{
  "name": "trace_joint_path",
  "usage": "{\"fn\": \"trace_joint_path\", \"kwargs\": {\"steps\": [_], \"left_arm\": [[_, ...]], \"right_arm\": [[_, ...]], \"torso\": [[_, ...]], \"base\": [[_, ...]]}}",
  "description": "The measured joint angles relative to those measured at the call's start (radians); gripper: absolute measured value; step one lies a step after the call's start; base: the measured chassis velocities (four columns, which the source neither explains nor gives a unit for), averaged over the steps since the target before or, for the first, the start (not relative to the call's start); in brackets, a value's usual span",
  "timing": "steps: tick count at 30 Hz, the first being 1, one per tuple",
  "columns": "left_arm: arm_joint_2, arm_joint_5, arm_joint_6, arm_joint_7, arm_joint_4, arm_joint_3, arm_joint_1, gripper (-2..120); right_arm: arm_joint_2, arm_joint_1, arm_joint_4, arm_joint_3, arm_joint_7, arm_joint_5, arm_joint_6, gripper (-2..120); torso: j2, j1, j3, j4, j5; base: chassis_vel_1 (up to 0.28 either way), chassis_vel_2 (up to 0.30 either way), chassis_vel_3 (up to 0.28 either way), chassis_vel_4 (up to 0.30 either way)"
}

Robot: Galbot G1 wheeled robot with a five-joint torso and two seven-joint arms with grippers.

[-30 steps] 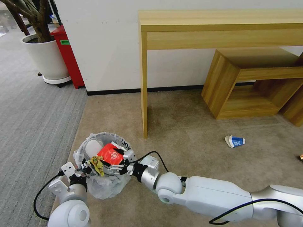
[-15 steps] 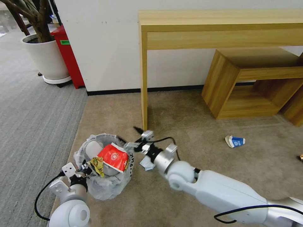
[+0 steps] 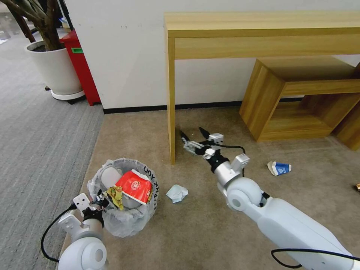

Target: Pick up the trash bin and place the garbage on the floor into it.

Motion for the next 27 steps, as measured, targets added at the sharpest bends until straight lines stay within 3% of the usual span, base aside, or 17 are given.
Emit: {"fn": "trace_joint_path", "kwargs": {"steps": [7,8,13,21,27], "left_arm": [[0.000,0.000,-0.001,0.001,-0.002,-0.001,0.000,1],[0.000,0.000,-0.001,0.001,-0.002,-0.001,0.000,1],[0.000,0.001,-0.005,0.002,-0.002,-0.001,0.001,1],[0.000,0.002,-0.009,0.003,-0.007,-0.005,0.007,1],[0.000,0.006,-0.013,0.004,-0.012,-0.008,0.015,1]], "right_arm": [[0.006,-0.054,-0.028,0.015,0.135,0.044,-0.156,100],[0.010,-0.059,-0.041,0.005,0.175,0.063,-0.208,100],[0.046,-0.054,-0.101,-0.067,0.259,0.112,-0.294,100],[0.107,-0.009,-0.199,-0.143,0.330,0.120,-0.357,100],[0.228,0.008,-0.333,-0.170,0.351,0.114,-0.373,100]], "torso": [[0.000,0.000,0.000,0.0000,0.0000],[0.000,0.000,0.000,0.0000,-0.0003],[0.000,0.000,0.000,0.0001,-0.0001],[0.000,0.000,0.000,0.0001,-0.0004],[0.000,0.000,0.000,0.0000,-0.0004]], "base": [[0.000,0.000,0.000,0.000],[0.000,0.000,0.000,0.000],[0.000,0.000,0.000,0.000],[0.000,0.000,0.000,0.000],[0.000,0.000,0.000,0.000]]}}
